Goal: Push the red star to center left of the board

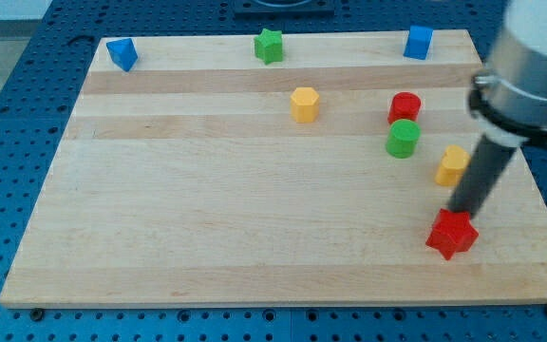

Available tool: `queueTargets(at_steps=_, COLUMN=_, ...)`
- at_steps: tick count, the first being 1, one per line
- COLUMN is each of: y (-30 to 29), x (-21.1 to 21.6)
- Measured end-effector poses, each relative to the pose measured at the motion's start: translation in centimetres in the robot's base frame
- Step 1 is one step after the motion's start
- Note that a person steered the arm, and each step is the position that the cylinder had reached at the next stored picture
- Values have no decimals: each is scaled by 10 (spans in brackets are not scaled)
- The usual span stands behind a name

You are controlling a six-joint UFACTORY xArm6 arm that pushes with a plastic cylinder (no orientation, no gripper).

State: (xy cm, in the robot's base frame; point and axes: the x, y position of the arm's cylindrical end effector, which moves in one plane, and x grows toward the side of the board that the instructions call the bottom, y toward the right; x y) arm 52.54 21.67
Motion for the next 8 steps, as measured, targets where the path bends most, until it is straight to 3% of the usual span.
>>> queueTargets(at_steps=1, y=39, x=11)
queueTargets(at_steps=2, y=39, x=58)
queueTargets(at_steps=3, y=-21, x=64)
queueTargets(at_steps=4, y=-50, x=23)
queueTargets(at_steps=7, y=42, x=3)
queueTargets(at_steps=8, y=-27, x=3)
